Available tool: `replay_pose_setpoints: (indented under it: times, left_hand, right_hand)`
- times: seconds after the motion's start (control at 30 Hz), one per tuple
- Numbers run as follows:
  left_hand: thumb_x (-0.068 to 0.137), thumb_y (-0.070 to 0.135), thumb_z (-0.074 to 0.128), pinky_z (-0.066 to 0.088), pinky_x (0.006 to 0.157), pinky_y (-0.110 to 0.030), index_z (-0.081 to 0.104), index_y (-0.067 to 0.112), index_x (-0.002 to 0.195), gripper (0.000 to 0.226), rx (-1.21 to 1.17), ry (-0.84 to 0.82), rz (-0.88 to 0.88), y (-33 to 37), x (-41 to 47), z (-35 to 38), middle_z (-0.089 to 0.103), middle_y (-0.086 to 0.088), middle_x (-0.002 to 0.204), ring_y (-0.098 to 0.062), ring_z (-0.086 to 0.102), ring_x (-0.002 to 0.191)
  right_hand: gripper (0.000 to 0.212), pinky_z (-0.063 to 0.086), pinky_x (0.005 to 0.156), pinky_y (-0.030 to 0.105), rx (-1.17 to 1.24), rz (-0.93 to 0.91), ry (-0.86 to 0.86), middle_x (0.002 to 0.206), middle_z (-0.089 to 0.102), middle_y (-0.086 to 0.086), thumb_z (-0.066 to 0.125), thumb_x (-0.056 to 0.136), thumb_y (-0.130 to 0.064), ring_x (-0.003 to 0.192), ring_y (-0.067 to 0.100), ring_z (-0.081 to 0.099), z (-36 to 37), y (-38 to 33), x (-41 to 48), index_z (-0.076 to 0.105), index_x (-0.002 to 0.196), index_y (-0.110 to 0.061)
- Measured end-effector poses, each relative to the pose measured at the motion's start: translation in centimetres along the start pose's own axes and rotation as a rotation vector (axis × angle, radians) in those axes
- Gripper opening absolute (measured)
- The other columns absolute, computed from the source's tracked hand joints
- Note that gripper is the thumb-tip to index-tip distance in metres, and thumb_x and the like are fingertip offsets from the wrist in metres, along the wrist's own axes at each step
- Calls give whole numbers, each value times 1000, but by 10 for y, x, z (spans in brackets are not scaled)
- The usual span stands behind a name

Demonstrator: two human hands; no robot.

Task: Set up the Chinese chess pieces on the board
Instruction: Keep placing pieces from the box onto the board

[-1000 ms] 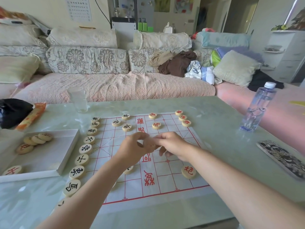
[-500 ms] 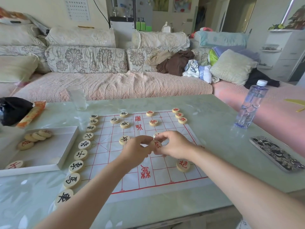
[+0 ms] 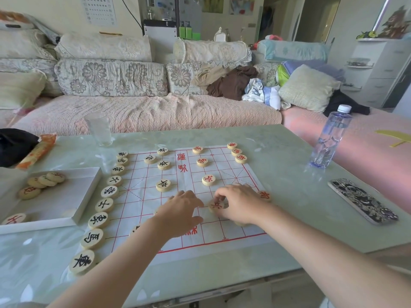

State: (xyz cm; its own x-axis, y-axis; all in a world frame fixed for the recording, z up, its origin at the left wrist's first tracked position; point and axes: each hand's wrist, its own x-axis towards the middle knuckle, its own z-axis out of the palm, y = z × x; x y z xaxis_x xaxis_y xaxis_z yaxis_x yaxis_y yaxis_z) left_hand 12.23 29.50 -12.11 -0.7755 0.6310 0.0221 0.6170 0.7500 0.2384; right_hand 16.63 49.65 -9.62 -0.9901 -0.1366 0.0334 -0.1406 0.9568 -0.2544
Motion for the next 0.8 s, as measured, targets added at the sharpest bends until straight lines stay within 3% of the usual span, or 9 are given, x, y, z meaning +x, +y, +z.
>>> replay_pose_setpoints:
  times: [0.2, 0.37, 0.5, 0.67, 0.8]
  left_hand:
    - [88, 41, 61, 43, 98, -35, 58, 31, 124, 38, -88, 101, -1, -9, -3, -2, 53, 8, 122, -14, 47, 116]
    - [87, 37, 64, 44, 85, -28, 66, 27, 111, 25, -192, 234, -58, -32, -17, -20, 55, 8, 100, -12, 49, 97]
    - [88, 36, 63, 38, 71, -23, 64, 27, 106, 20, -206, 245, -172, -64, -34, -45, 57, 8, 98, -9, 53, 83]
    - [87, 32, 62, 46, 70, -26, 68, 25, 93, 11, -194, 246, -331, -114, -64, -76, 66, 7, 94, -12, 59, 81]
    - [87, 22, 57, 52, 74, -30, 69, 25, 87, 12, -159, 268, -463, -161, -96, -93, 69, 1, 94, -19, 62, 82]
  right_hand:
    - [20, 41, 84, 32, 5, -14, 32, 107, 59, -9, 60, 87, -48, 101, 16, 55, -1, -16, 7, 66, 98, -33]
    - [19, 43, 79, 31, 103, -47, 25, 105, 59, -10, 63, 89, -42, 97, 13, 55, 1, -49, 20, 66, 103, -29]
    - [18, 47, 79, 29, 272, -65, 5, 106, 66, -9, 65, 90, -34, 90, 10, 57, 5, -89, 37, 67, 106, -25]
    - [18, 45, 77, 20, 405, -109, 20, 103, 65, -13, 63, 92, -29, 85, 4, 56, 21, -142, 66, 69, 109, -26]
    - [20, 50, 85, 30, 402, -172, -18, 106, 67, -13, 60, 93, -28, 86, 8, 58, 35, -193, 96, 68, 111, -29]
